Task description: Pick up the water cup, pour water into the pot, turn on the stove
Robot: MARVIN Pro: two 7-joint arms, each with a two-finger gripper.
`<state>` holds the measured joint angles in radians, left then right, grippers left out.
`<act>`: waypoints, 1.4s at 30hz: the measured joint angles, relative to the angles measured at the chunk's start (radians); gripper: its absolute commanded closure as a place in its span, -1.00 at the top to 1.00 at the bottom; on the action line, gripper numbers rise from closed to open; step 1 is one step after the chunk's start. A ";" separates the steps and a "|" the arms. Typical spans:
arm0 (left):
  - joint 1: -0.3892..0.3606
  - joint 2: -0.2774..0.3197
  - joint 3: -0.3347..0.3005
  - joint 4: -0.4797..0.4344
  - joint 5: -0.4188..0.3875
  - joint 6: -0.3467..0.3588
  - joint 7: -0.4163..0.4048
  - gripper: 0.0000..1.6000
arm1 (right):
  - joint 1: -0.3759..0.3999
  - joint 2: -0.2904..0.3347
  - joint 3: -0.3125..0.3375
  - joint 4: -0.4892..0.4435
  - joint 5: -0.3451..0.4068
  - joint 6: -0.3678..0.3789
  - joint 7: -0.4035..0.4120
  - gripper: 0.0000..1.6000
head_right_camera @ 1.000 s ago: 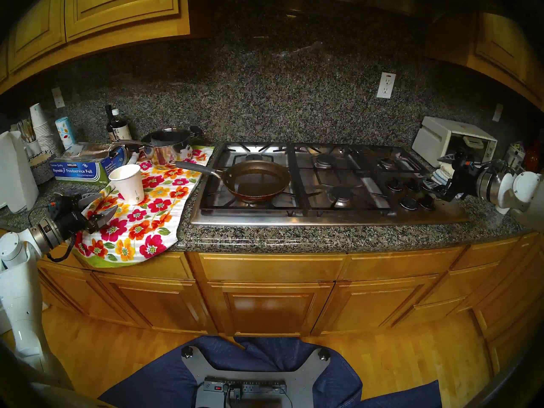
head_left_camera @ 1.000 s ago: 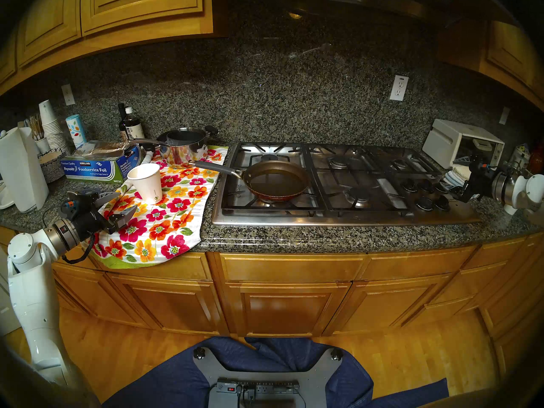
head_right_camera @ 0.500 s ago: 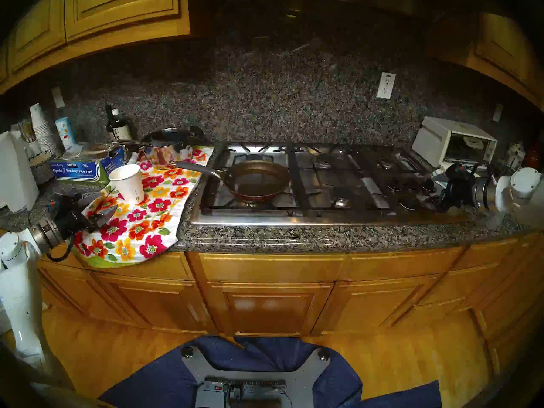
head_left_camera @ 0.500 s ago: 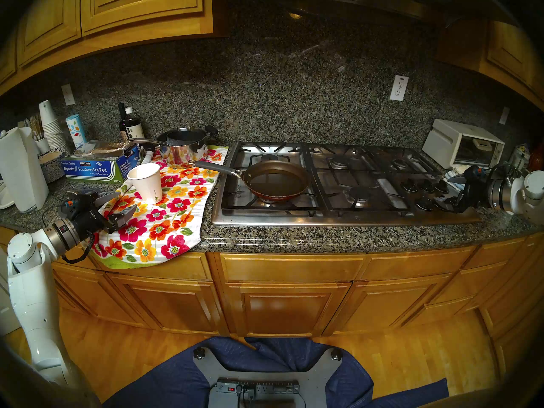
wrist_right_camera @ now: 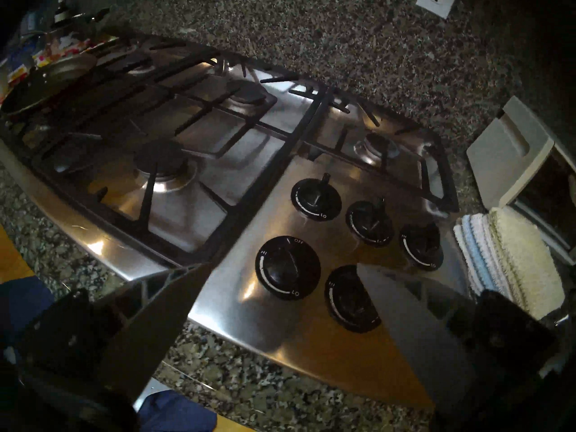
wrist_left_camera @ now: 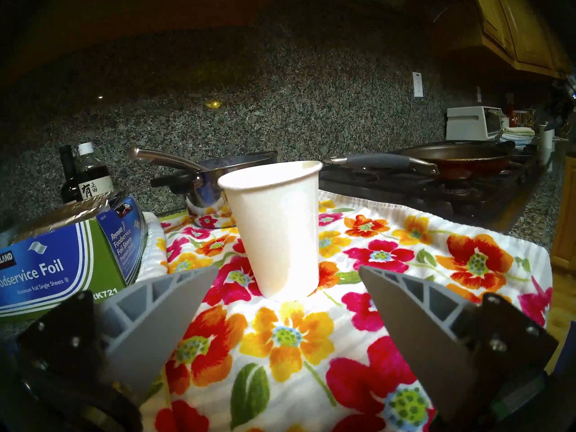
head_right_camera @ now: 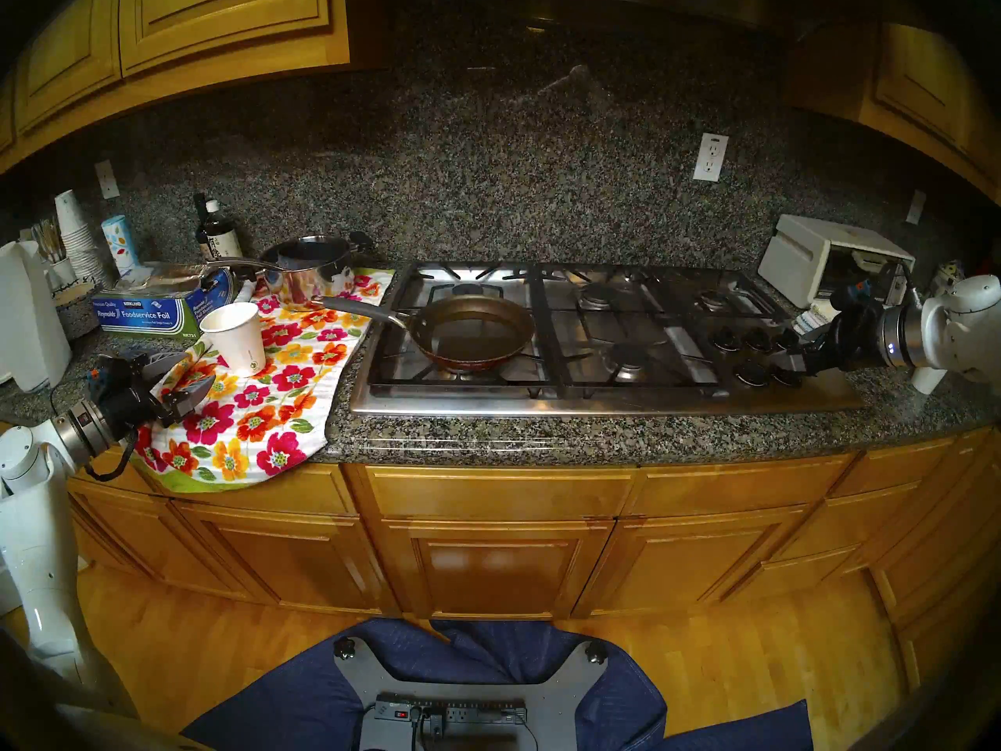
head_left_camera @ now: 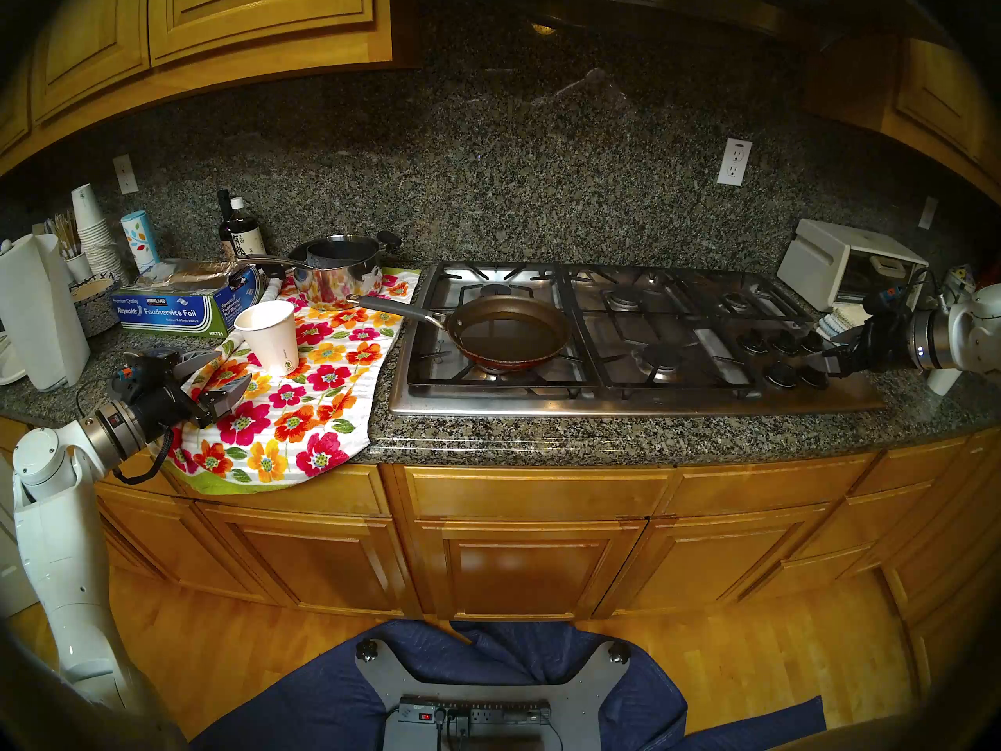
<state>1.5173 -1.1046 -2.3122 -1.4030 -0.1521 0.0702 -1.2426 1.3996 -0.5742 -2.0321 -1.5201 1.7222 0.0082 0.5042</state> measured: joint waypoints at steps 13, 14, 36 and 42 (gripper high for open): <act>-0.002 -0.004 -0.005 -0.004 -0.003 0.010 -0.004 1.00 | -0.078 0.019 0.099 0.052 0.041 0.070 0.045 1.00; -0.002 -0.005 -0.005 -0.004 -0.003 0.010 -0.004 1.00 | -0.084 0.023 0.103 0.055 0.040 0.067 0.047 1.00; -0.004 -0.008 -0.008 -0.006 -0.003 0.012 -0.007 1.00 | -0.218 0.087 0.191 0.101 0.009 0.016 0.045 1.00; -0.004 -0.009 -0.008 -0.006 -0.003 0.012 -0.008 1.00 | -0.268 0.089 0.236 0.124 0.005 0.011 0.038 1.00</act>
<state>1.5128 -1.1132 -2.3205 -1.4087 -0.1547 0.0823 -1.2502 1.1318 -0.4853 -1.7959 -1.3962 1.7269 0.0187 0.5425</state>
